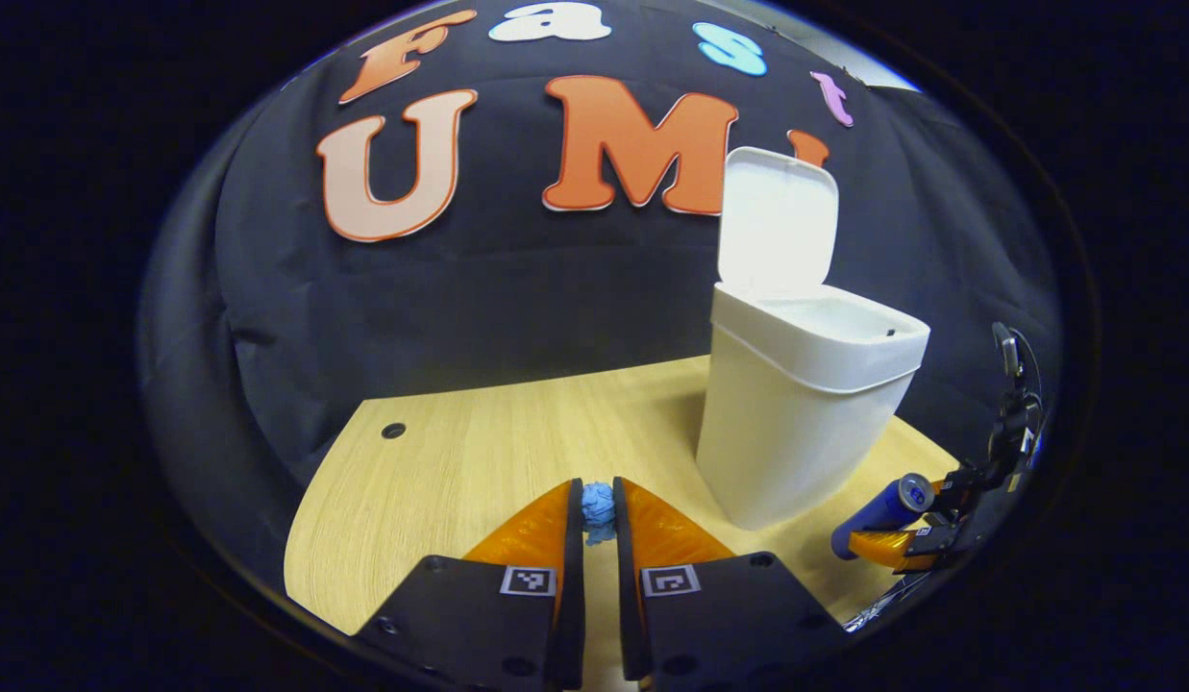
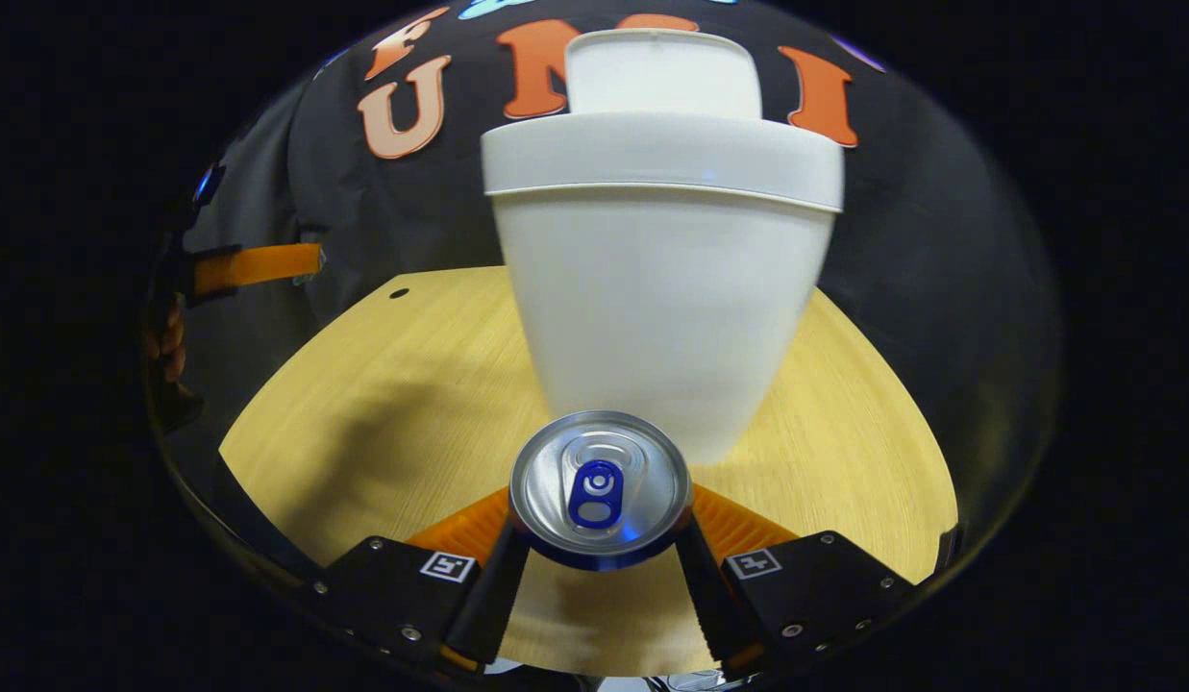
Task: Press the lid of the desktop garbage bin to open it, pick up the crumpled paper on the desktop and throw it into the bin, then pick up the pop can on the desktop and drop it into the bin, and finally close the garbage bin lid.
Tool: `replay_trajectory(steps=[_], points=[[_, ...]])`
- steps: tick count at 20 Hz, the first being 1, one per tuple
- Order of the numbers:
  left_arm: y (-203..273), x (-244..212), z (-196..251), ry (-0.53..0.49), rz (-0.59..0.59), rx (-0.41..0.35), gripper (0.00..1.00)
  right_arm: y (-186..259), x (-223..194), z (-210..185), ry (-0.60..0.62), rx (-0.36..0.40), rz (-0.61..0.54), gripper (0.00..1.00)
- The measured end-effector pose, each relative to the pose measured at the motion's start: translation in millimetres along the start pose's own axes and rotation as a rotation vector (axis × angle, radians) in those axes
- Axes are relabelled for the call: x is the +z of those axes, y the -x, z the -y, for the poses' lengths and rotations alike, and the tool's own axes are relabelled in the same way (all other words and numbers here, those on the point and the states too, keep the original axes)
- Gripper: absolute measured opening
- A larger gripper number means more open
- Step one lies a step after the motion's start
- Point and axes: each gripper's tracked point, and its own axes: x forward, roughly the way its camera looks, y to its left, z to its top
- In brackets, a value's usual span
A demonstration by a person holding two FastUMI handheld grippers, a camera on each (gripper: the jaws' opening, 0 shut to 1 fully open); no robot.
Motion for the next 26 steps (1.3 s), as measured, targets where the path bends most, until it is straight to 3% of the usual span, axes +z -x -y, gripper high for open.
replay_trajectory(steps=[2, 10, 11, 14, 17, 18, 20, 26], points=[[2, 26, 16, -0.025, 0.029, -0.020, 0.18, -1, -1, 1, -0.021, -0.029, -0.006, 0.80], [0, 86, 79, -0.031, 0.122, -0.128, 0.18, 0, 0, 1, -0.078, -0.091, -0.016, 0.80], [-1, 93, 88, -0.034, 0.133, -0.139, 0.18, 2, 1, 2, -0.078, -0.094, -0.013, 0.75], [-7, 109, 109, -0.043, 0.158, -0.181, 0.18, 2, 2, 2, -0.069, -0.094, -0.007, 0.80], [-15, 116, 130, -0.057, 0.166, -0.214, 0.18, 3, 5, 3, -0.060, -0.097, 0.010, 0.80], [-18, 118, 135, -0.055, 0.167, -0.224, 0.18, 4, 7, 3, -0.062, -0.099, 0.013, 0.75], [-22, 120, 144, -0.045, 0.163, -0.241, 0.18, 4, 9, 4, -0.057, -0.111, 0.025, 0.80], [-37, 121, 163, -0.028, 0.140, -0.284, 0.18, 5, 15, 6, -0.060, -0.144, 0.031, 0.80]])
